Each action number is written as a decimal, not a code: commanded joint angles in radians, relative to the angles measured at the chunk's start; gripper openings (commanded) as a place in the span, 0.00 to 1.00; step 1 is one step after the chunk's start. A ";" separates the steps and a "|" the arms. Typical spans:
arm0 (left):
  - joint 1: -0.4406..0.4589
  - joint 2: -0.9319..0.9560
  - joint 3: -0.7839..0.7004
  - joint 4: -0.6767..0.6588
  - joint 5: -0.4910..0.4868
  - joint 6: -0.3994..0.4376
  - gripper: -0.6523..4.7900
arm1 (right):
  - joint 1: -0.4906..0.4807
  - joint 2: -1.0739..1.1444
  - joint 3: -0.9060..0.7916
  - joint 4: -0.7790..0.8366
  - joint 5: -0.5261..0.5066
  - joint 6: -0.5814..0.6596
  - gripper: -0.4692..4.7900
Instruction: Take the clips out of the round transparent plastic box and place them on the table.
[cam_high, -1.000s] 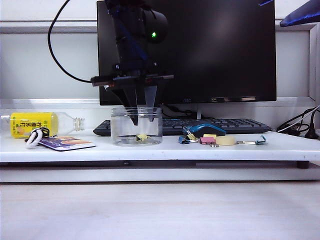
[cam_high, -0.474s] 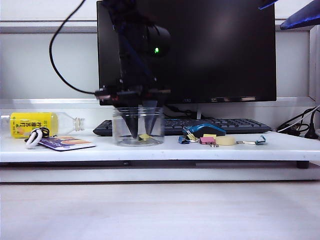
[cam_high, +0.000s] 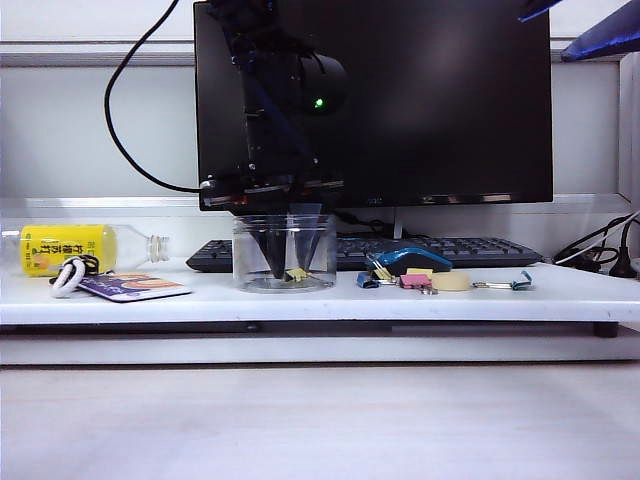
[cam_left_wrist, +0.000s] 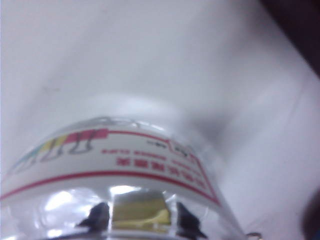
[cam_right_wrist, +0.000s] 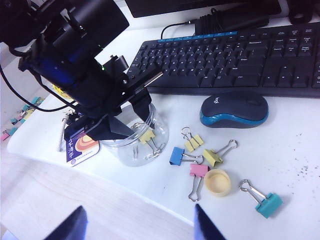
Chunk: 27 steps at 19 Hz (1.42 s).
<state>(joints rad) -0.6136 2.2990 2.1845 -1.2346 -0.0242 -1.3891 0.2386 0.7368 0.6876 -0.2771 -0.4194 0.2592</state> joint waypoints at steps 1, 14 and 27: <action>-0.002 0.013 0.001 0.020 -0.002 -0.007 0.46 | 0.001 0.000 0.004 0.011 -0.001 -0.006 0.61; -0.012 0.021 -0.003 0.017 -0.017 0.003 0.31 | 0.001 0.000 0.004 0.011 0.002 -0.004 0.61; -0.030 -0.141 0.004 0.043 -0.077 0.190 0.27 | 0.001 0.038 0.003 0.021 0.002 -0.005 0.61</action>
<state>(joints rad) -0.6479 2.1735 2.1864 -1.1717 -0.0879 -1.2140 0.2386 0.7776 0.6857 -0.2745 -0.4187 0.2565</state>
